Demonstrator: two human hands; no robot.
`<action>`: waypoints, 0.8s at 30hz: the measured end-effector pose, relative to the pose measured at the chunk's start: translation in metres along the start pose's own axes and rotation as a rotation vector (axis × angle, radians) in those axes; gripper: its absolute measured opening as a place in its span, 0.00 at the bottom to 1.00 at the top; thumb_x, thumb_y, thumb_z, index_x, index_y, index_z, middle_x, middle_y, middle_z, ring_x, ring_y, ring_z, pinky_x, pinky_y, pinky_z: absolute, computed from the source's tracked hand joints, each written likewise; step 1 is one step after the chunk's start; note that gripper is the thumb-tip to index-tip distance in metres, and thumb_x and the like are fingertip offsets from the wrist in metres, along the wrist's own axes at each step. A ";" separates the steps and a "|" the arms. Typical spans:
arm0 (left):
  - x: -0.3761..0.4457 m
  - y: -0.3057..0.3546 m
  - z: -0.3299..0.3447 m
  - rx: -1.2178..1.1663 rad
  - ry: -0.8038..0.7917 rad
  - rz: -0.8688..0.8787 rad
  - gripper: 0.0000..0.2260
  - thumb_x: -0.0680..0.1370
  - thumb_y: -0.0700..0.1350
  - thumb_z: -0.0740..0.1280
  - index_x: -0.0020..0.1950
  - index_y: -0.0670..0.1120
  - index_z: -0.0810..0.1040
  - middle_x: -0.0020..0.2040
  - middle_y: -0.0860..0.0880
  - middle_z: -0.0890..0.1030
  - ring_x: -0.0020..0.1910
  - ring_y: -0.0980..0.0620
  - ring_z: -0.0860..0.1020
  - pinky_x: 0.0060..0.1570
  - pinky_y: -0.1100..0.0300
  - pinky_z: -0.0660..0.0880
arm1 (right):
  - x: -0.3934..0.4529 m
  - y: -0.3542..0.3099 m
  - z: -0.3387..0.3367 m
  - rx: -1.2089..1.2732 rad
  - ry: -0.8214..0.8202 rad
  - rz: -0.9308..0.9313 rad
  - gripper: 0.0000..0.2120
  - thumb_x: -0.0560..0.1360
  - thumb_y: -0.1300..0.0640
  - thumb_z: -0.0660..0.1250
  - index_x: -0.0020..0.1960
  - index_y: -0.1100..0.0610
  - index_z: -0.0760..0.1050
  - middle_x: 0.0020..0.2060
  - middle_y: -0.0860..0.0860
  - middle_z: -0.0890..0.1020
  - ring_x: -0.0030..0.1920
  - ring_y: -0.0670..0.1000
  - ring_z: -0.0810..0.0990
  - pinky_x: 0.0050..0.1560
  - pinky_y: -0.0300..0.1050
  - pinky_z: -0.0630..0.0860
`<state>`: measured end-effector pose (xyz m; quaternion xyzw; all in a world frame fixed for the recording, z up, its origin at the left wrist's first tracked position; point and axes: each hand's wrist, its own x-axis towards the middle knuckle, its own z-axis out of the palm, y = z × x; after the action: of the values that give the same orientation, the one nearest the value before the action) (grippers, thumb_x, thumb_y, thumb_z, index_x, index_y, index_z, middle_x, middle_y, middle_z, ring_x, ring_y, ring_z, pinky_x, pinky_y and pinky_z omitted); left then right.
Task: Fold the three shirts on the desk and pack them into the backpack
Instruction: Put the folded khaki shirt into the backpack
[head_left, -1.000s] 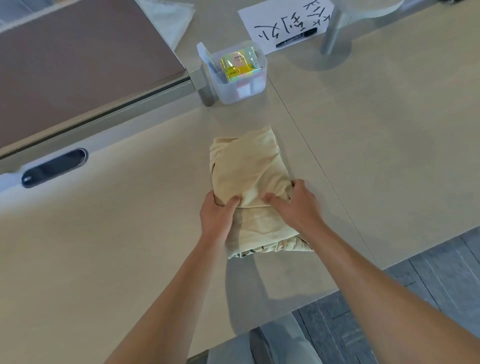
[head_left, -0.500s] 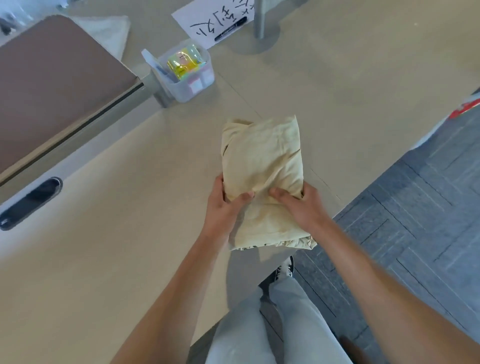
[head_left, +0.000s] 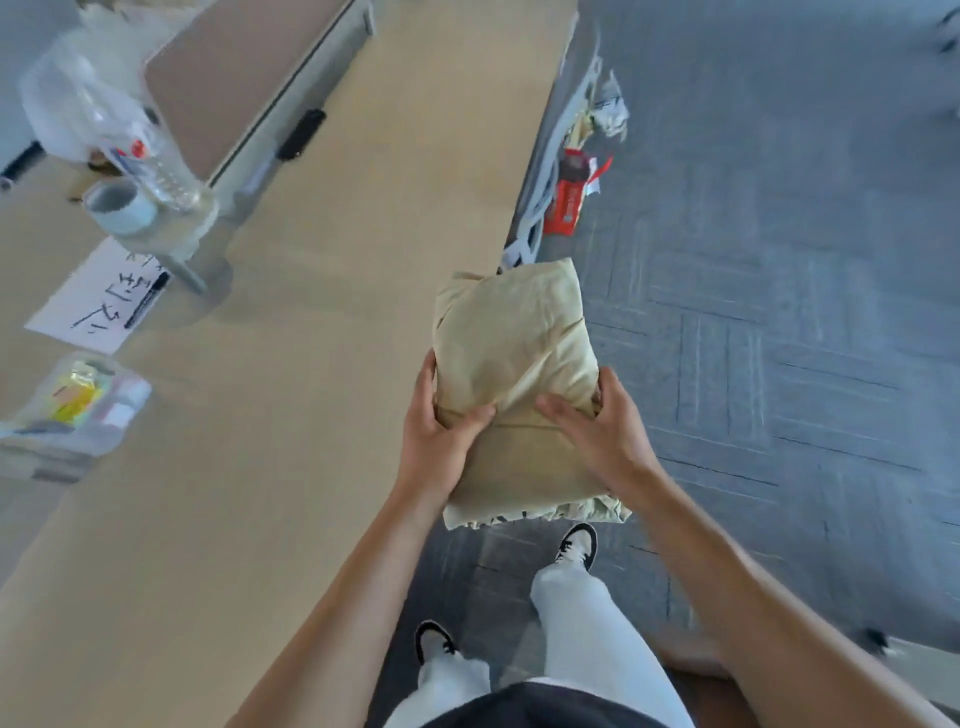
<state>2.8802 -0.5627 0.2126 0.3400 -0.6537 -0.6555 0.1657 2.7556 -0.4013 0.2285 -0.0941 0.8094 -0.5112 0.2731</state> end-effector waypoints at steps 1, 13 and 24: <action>0.011 0.006 0.021 0.019 -0.029 0.011 0.41 0.72 0.46 0.79 0.81 0.54 0.64 0.74 0.57 0.75 0.72 0.57 0.74 0.74 0.47 0.70 | 0.008 0.002 -0.021 0.011 0.027 0.007 0.20 0.71 0.42 0.79 0.57 0.45 0.76 0.48 0.45 0.86 0.49 0.46 0.85 0.55 0.58 0.83; 0.138 0.095 0.289 0.091 -0.176 0.042 0.34 0.74 0.40 0.77 0.78 0.57 0.69 0.65 0.60 0.81 0.63 0.62 0.79 0.70 0.53 0.75 | 0.166 0.016 -0.256 0.126 0.163 -0.010 0.13 0.74 0.50 0.77 0.55 0.49 0.77 0.47 0.46 0.85 0.47 0.44 0.84 0.47 0.43 0.80; 0.338 0.160 0.500 0.148 -0.219 0.086 0.34 0.75 0.39 0.76 0.78 0.52 0.69 0.67 0.56 0.80 0.65 0.59 0.79 0.70 0.54 0.74 | 0.393 -0.012 -0.428 0.084 0.279 -0.013 0.14 0.73 0.51 0.78 0.54 0.50 0.77 0.46 0.46 0.85 0.47 0.47 0.84 0.52 0.53 0.82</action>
<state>2.2713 -0.4286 0.2479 0.2493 -0.7285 -0.6308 0.0958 2.1963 -0.2445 0.2437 -0.0158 0.8168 -0.5545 0.1585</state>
